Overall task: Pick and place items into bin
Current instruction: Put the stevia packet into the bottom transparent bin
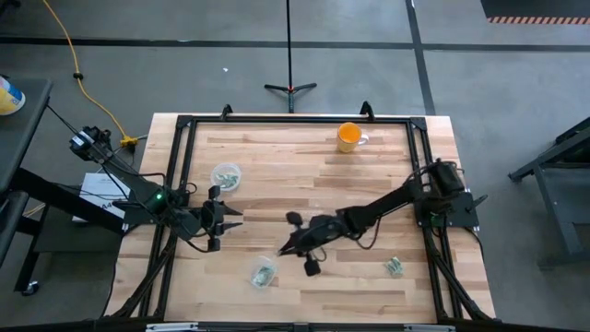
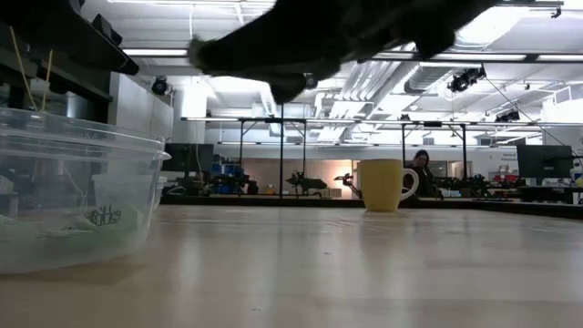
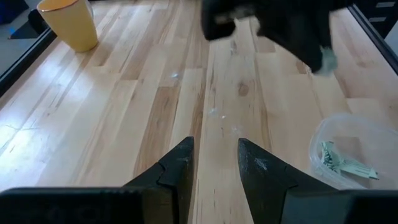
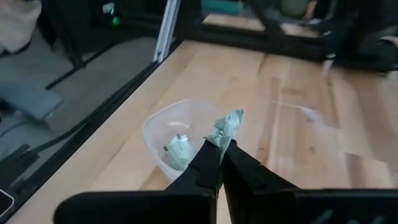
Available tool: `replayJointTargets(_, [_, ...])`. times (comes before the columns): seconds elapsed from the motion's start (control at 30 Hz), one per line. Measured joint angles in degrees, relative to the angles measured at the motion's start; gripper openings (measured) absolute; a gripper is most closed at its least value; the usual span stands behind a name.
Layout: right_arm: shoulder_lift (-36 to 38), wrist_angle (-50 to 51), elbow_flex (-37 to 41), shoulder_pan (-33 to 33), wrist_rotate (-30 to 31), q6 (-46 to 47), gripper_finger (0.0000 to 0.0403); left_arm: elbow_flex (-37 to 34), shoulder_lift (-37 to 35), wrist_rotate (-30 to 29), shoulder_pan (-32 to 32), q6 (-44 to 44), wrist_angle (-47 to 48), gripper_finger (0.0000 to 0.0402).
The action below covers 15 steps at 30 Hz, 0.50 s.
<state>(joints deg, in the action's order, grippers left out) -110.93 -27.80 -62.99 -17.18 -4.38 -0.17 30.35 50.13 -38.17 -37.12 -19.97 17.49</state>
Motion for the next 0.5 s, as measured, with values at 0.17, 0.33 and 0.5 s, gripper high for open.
replayJointTargets(0.17, [-5.02,11.52,-10.09,-0.52,-0.51,-2.20,0.0002,0.00,0.00,0.02,0.00,-0.02,-0.27,0.0159])
replayJointTargets(0.33, [-8.47,15.20,-17.50,-1.09,-0.66,-3.74,0.0003,0.00,0.00,0.02,0.00,0.08,0.11,0.0159])
replayJointTargets(0.5, [-9.22,17.84,-19.90,-1.27,-2.83,-3.58,0.0012,0.00,-0.02,0.04,0.00,0.26,0.86,0.0159])
